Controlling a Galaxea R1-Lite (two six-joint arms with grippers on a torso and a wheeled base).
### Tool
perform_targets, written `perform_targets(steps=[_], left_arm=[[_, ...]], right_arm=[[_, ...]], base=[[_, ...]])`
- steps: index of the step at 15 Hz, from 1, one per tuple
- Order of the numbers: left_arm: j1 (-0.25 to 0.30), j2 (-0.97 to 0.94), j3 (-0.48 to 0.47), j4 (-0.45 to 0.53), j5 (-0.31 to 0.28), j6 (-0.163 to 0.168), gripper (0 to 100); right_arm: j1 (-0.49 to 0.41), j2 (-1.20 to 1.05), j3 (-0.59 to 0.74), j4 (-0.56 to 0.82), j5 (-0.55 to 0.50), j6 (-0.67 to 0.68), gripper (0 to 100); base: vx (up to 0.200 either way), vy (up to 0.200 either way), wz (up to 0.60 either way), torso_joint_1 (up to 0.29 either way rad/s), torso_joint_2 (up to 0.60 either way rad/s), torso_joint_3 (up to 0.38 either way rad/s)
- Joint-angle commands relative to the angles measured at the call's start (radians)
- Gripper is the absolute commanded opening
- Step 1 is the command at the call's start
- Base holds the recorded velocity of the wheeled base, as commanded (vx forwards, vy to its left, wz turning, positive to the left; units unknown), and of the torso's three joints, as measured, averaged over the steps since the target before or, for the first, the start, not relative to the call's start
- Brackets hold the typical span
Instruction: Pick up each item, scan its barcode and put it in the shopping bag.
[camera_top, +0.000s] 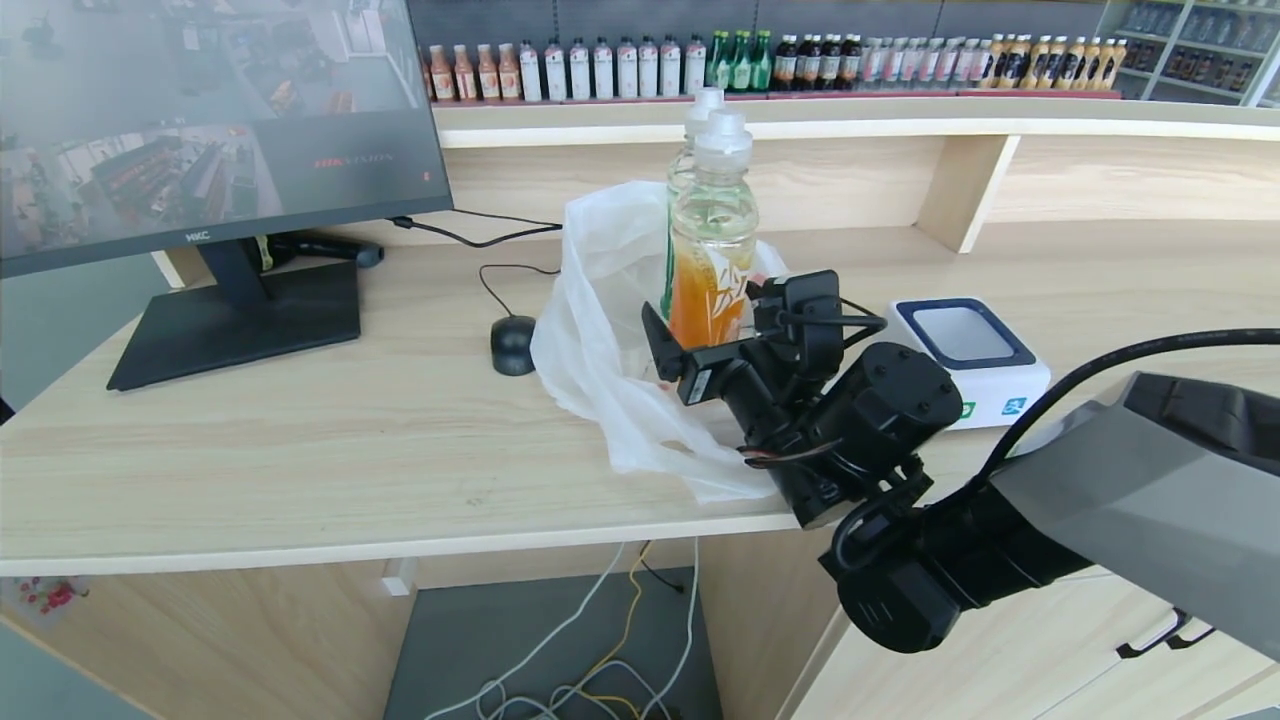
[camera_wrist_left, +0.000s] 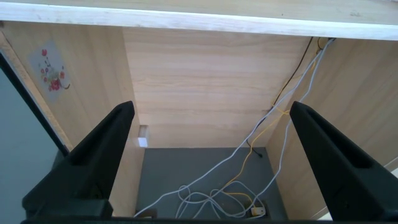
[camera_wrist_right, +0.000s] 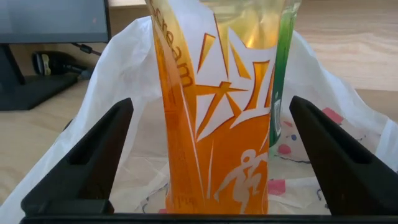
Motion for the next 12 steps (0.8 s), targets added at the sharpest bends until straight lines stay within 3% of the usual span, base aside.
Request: perform_targets(steps=[1, 8, 12], left_arm=[[0.0, 0.0, 0.0, 0.0, 0.0, 0.0, 100], [0.0, 0.0, 0.0, 0.0, 0.002, 0.0, 100], [0.0, 0.0, 0.0, 0.0, 0.0, 0.0, 100]], right_arm=[[0.001, -0.022, 0.002, -0.003, -0.002, 0.0, 100], [-0.044, -0.273, 0.145, -0.003, -0.005, 0.005, 100], [-0.148, -0.54, 0.383, -0.003, -0.004, 0.003, 100]], base=[[0.0, 0.0, 0.0, 0.0, 0.0, 0.0], [0.0, 0.0, 0.0, 0.0, 0.0, 0.0], [0.0, 0.0, 0.0, 0.0, 0.0, 0.0]])
